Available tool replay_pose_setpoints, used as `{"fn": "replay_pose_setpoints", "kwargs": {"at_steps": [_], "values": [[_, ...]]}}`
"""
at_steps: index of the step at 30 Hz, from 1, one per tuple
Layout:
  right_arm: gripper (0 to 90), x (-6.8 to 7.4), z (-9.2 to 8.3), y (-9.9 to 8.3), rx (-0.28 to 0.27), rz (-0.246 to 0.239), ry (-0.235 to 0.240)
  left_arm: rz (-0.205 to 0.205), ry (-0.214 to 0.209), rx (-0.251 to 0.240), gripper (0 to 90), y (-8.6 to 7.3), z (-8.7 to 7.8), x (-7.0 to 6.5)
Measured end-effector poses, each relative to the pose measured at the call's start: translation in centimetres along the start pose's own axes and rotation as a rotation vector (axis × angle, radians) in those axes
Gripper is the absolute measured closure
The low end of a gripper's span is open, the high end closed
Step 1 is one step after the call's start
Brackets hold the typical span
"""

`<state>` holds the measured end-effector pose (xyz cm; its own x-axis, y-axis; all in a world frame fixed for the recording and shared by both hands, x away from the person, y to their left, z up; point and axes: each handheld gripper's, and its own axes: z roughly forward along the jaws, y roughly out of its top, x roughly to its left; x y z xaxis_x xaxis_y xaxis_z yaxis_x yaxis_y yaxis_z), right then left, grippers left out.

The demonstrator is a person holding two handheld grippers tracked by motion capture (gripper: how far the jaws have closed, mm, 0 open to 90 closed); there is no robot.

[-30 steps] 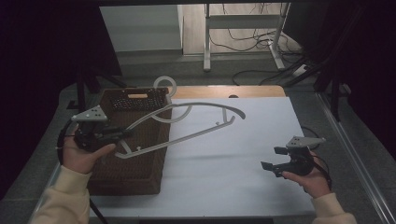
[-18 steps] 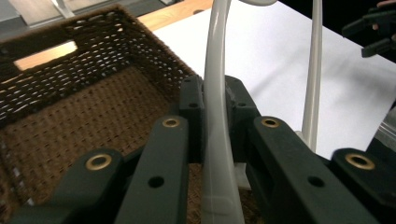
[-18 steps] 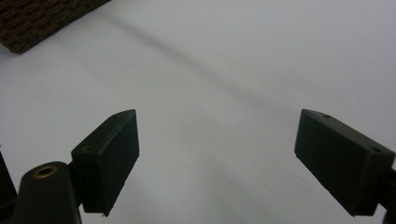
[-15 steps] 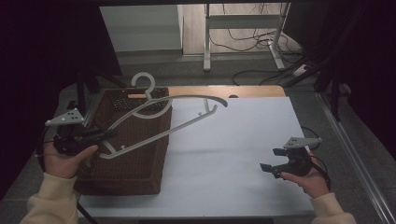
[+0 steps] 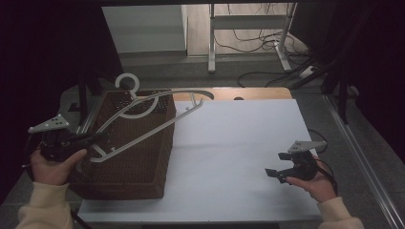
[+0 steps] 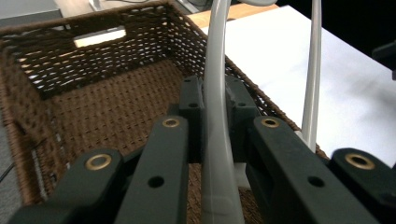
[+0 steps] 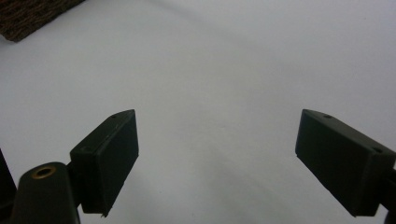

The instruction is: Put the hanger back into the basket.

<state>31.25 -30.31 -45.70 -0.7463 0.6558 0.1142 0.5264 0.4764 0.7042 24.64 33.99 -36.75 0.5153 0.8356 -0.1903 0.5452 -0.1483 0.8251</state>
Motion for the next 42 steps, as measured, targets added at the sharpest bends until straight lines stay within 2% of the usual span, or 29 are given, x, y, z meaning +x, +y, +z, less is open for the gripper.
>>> {"fn": "replay_pose_setpoints", "kwargs": {"at_steps": [7,13,27,36,42], "values": [[13.4,0.0,0.1,0.0,0.006,0.003,-0.002,-0.040,0.044,-0.018,80.7,-0.8,-0.6,0.9],[13.4,0.0,0.3,0.1,0.017,-0.004,-0.008,-0.059,0.072,-0.015,80.7,-1.5,-0.8,1.4],[13.4,0.1,0.4,0.1,0.027,-0.011,-0.018,-0.144,0.141,-0.013,80.7,-3.8,-0.9,3.6],[13.4,0.1,0.5,0.0,0.033,-0.016,-0.023,-0.197,0.192,-0.008,80.6,-4.9,-0.3,4.7],[13.4,0.1,0.5,0.0,0.037,-0.016,-0.024,-0.205,0.213,-0.014,80.6,-5.1,-0.5,4.9]]}}
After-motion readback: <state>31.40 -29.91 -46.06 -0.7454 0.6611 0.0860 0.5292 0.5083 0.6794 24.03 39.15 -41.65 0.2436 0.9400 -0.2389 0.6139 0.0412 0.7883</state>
